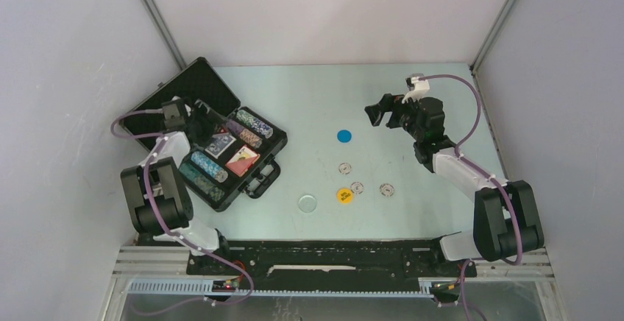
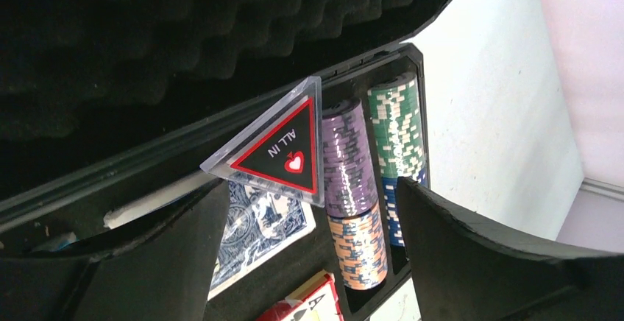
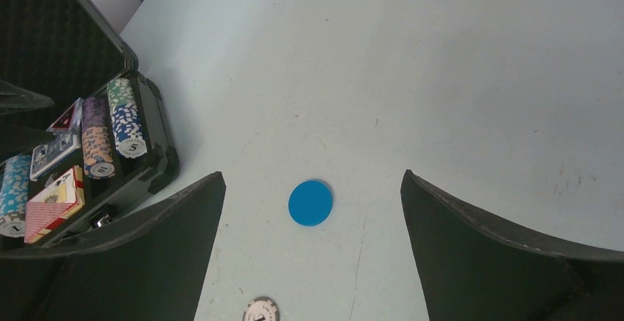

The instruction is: Pack up texas hold em set

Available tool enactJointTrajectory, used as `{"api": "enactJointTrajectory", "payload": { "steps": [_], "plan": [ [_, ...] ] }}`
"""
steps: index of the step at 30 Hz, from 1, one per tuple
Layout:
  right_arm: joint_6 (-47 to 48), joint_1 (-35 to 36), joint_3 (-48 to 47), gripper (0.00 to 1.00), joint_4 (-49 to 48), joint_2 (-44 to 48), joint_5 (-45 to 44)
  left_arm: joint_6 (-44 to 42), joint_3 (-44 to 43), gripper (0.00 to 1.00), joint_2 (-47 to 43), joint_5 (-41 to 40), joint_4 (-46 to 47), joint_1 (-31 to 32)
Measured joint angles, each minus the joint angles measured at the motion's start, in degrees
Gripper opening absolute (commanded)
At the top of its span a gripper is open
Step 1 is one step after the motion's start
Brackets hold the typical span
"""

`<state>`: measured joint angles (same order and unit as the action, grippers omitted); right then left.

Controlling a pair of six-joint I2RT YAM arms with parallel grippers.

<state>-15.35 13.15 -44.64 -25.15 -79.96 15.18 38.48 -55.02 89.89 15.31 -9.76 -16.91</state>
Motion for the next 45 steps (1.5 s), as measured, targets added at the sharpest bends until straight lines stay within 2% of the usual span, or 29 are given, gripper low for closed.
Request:
{"api": "enactJointTrajectory", "payload": {
  "steps": [6,10,15,18,23,27,36,41,45],
  "plan": [
    [-0.2,0.0,0.0,1.00,0.0,-0.1,0.2,-1.8,-0.1,0.95,-0.7,0.4,-0.1,-0.5],
    [-0.3,0.0,0.0,1.00,0.0,-0.2,0.2,-4.7,1.6,0.92,-6.5,-0.7,-4.5,0.5],
    [-0.5,0.0,0.0,1.00,0.0,-0.2,0.3,-7.8,1.6,0.93,-12.2,-1.9,-6.6,2.2],
    [-0.5,0.0,0.0,1.00,0.0,-0.2,0.4,-8.0,0.8,0.94,-10.2,-1.5,-5.7,2.2],
    [-0.5,0.0,0.0,1.00,0.0,-0.2,0.4,-8.0,-4.8,0.93,1.0,-1.6,-4.0,2.4],
    [-0.5,0.0,0.0,1.00,0.0,-0.2,0.4,-8.6,-7.2,0.92,4.9,-2.7,-3.4,2.7],
    [-0.6,-0.1,0.0,1.00,0.0,-0.2,0.5,-9.2,-7.3,0.91,4.4,-3.8,-1.9,2.9],
    [-0.9,-0.4,0.0,1.00,-0.1,-0.3,0.8,-10.5,-7.6,0.85,0.2,-9.1,-4.4,4.9],
    [-1.1,-0.4,0.0,1.00,-0.3,-0.6,1.0,-12.0,-11.4,0.89,0.7,-12.5,-7.4,6.2]
  ]
}}
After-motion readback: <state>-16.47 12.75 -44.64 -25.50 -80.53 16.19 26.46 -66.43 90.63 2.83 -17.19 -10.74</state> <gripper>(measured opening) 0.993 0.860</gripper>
